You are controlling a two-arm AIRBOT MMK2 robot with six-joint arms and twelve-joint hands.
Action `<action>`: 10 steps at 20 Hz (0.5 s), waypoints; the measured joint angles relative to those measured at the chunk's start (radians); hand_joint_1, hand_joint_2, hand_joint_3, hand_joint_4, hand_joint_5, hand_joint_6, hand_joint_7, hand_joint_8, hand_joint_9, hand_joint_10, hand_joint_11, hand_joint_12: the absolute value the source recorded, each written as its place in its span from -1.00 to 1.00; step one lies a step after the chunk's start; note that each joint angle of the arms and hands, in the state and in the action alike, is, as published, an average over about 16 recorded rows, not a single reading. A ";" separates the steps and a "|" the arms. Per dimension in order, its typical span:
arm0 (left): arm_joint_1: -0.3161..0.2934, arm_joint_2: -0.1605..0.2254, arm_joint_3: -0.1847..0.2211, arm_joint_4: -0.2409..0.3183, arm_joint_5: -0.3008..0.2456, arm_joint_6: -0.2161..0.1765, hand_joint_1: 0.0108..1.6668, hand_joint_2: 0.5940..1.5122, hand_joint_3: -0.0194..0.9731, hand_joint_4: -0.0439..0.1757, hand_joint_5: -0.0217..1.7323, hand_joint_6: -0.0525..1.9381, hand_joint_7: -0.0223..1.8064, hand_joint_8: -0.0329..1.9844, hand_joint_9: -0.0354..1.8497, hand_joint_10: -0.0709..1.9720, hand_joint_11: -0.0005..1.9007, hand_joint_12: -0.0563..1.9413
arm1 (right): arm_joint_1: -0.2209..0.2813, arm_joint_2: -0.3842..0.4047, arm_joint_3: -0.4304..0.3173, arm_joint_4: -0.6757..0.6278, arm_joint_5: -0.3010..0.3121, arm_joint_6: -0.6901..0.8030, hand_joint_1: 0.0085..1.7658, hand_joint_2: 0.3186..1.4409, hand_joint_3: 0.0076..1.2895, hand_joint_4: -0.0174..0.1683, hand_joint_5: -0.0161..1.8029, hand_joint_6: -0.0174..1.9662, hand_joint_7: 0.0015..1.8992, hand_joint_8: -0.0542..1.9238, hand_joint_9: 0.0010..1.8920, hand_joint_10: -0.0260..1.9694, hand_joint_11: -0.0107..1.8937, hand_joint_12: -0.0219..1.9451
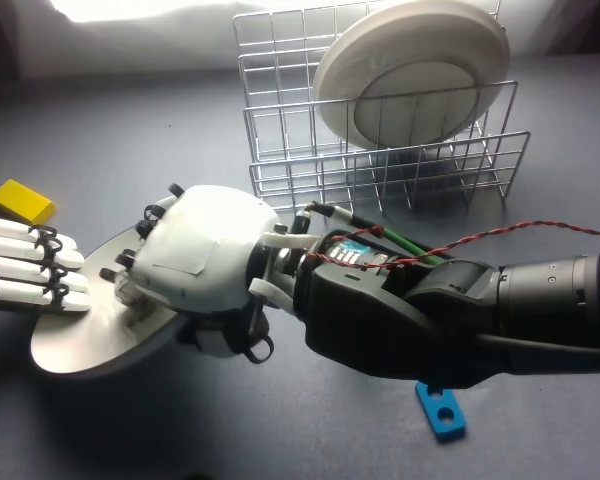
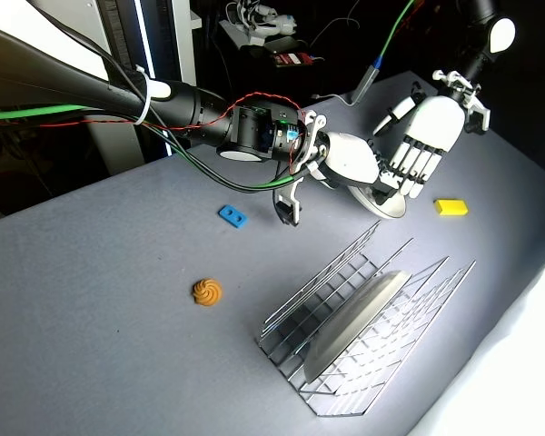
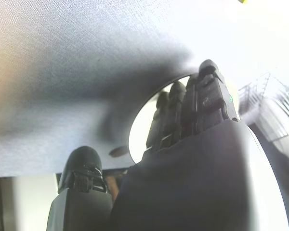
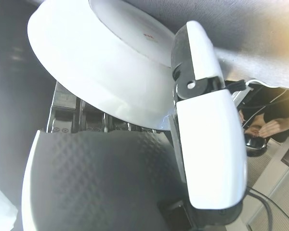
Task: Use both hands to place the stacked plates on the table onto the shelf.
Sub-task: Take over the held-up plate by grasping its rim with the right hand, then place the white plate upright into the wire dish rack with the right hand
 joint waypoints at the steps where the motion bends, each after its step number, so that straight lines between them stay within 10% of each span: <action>1: -0.002 0.000 0.000 0.001 0.000 -0.002 -0.99 0.32 -0.93 -0.67 -0.90 -0.95 -0.90 -0.97 -0.93 -0.96 -0.98 -0.93 | 0.000 0.000 0.000 -0.002 0.003 0.000 0.22 0.36 -0.99 -0.83 -0.40 -0.59 -0.32 -0.62 -0.22 -0.77 -0.51 0.29; 10: -0.072 0.002 0.011 0.028 -0.008 -0.047 -0.99 0.32 -0.93 -0.63 -0.88 -0.94 -0.87 -0.96 -0.88 -0.94 -0.98 -0.93 | 0.003 0.004 0.000 -0.016 0.029 -0.002 0.23 0.26 -0.99 -0.87 -0.16 -0.13 -0.04 -0.04 0.14 -0.32 -0.08 0.35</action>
